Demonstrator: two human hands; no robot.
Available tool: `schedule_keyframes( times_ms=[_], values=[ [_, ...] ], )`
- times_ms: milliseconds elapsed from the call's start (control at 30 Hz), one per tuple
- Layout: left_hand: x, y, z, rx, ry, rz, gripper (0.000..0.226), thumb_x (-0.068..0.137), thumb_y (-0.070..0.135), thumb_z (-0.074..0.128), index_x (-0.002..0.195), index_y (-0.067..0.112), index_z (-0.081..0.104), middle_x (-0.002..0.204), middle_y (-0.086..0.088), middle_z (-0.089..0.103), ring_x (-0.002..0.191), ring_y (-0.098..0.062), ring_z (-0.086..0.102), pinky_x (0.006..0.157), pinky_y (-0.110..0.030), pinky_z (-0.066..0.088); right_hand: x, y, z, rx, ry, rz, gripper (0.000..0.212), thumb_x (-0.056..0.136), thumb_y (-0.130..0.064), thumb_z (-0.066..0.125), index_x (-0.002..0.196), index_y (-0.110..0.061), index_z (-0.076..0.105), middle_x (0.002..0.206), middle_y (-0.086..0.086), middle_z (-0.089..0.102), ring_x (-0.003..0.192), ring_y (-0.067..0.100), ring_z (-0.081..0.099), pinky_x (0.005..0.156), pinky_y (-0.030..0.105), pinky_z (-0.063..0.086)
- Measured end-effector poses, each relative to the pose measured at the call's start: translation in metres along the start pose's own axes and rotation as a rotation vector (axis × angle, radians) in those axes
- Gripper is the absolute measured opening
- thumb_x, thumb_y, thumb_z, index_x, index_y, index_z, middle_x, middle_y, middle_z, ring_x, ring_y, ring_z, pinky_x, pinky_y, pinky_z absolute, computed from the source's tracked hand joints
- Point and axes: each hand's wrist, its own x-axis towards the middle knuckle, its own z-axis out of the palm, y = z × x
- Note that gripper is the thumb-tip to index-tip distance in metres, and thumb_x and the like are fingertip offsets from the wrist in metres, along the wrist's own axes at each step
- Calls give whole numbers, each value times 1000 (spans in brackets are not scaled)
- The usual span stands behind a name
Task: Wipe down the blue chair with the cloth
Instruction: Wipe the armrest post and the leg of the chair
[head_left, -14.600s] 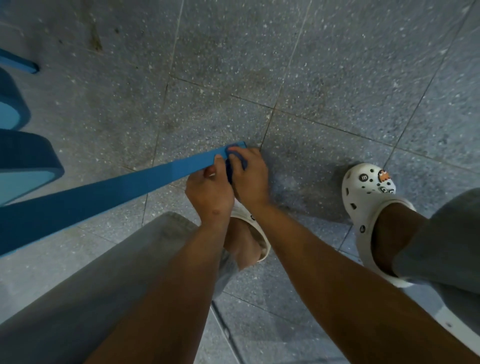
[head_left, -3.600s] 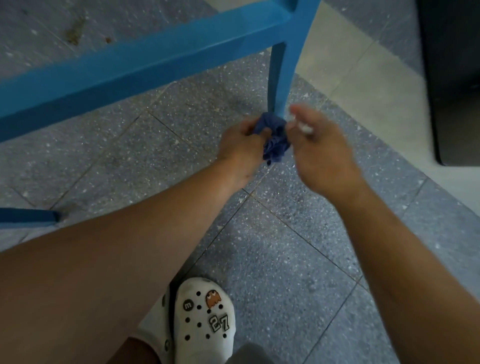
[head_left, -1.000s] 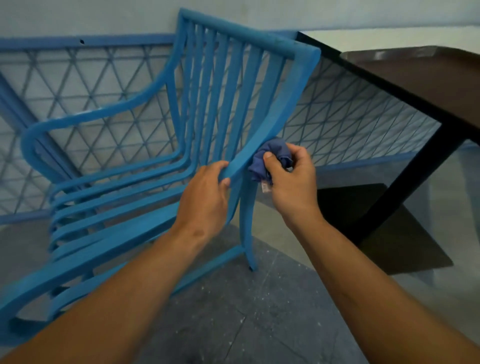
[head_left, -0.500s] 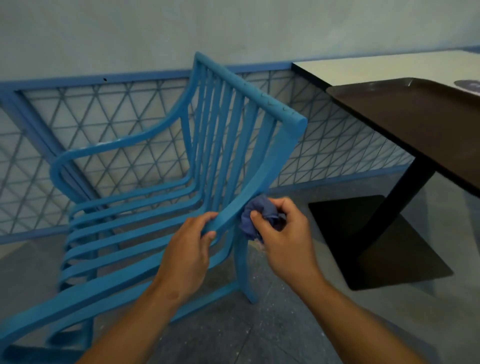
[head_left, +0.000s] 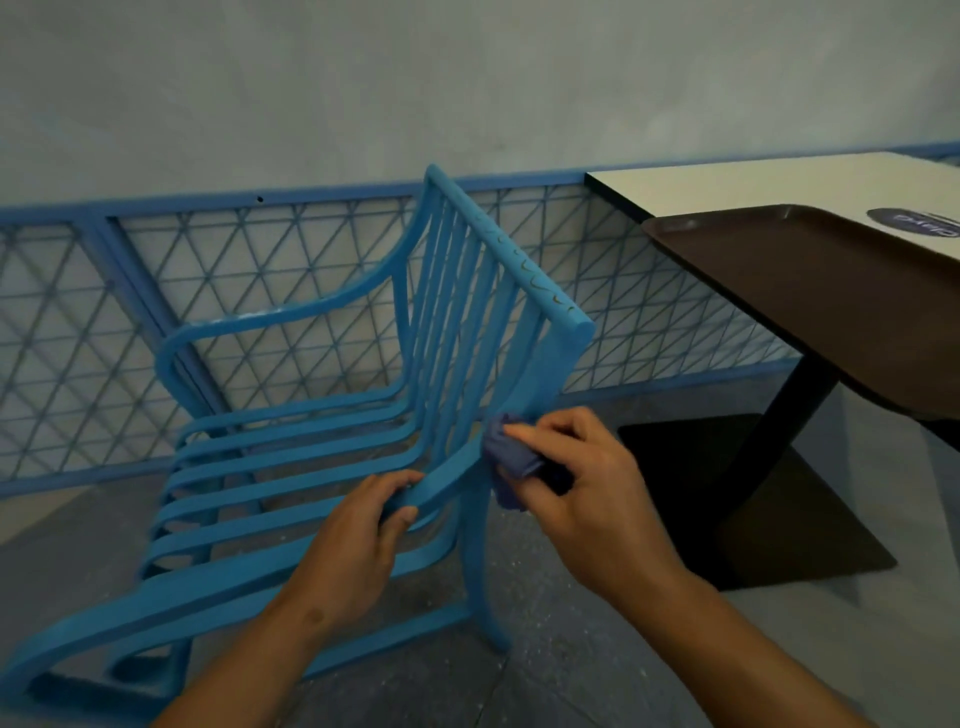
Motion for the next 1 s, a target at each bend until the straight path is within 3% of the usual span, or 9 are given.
schedule_keyframes(
  times_ms=[100, 233, 367, 467, 533, 600, 733, 900, 1000],
  values=[
    [-10, -4, -9, -35, -57, -41, 28, 99, 29, 61, 123, 43, 56, 119, 28, 60, 109, 10, 56, 96, -23, 50, -2, -11, -42, 122, 146, 25, 34, 90, -34, 66, 124, -26, 71, 108, -5, 57, 99, 10, 62, 78, 20, 54],
    [-17, 5, -5, -84, 5, -80, 23, 96, 43, 61, 118, 40, 64, 110, 27, 66, 105, 9, 60, 93, -27, 53, 18, -20, -86, 29, 252, -16, 35, 91, -21, 65, 126, -14, 68, 112, 3, 58, 102, -2, 57, 84, 7, 44],
    [0, 45, 10, -142, 71, 6, 31, 94, 55, 51, 114, 36, 65, 107, 23, 66, 104, 7, 60, 90, -22, 51, 37, -25, -78, -22, 110, -86, 34, 92, -23, 71, 126, -20, 70, 122, -2, 57, 111, 3, 58, 90, 9, 44],
    [24, 84, 17, -222, 83, 75, 36, 95, 56, 46, 113, 32, 66, 101, 21, 66, 97, 7, 61, 81, -12, 46, 44, -26, -65, -104, 62, -105, 35, 92, -32, 70, 127, -26, 70, 123, -10, 55, 110, 5, 58, 92, 24, 52],
    [40, 103, 22, -293, 69, 107, 30, 101, 48, 47, 98, 26, 68, 80, 18, 63, 75, 1, 59, 66, -15, 43, 56, -30, -63, -172, 57, -92, 27, 94, -32, 67, 120, -28, 72, 114, -9, 55, 101, 7, 59, 84, 34, 54],
    [53, 114, 28, -405, 46, 100, 43, 105, 45, 44, 78, 16, 58, 64, 10, 46, 58, -7, 43, 56, -25, 34, 71, -36, -65, -218, 14, -57, 16, 95, -34, 62, 107, -32, 73, 100, -9, 53, 89, 8, 56, 76, 35, 50],
    [64, 114, 41, -480, 82, 31, 57, 106, 47, 41, 76, -1, 45, 66, -7, 37, 59, -16, 36, 56, -39, 29, 90, -41, -71, -269, -50, 22, 25, 96, -39, 58, 72, -41, 56, 87, -7, 51, 84, 10, 54, 70, 32, 42],
    [65, 110, 45, -467, 82, 2, 61, 99, 58, 40, 72, 3, 41, 65, -5, 38, 59, -19, 38, 56, -50, 35, 89, -51, -90, -351, -165, 47, 20, 95, -30, 57, 76, -27, 62, 75, -6, 56, 67, 8, 56, 57, 24, 40],
    [67, 110, 43, -497, 30, -11, 60, 101, 56, 42, 71, 3, 38, 67, -8, 36, 61, -21, 37, 55, -40, 37, 115, -56, -98, -358, -274, 126, 22, 93, -28, 62, 72, -23, 67, 59, -5, 61, 50, 3, 57, 42, 15, 39]
  ],
)
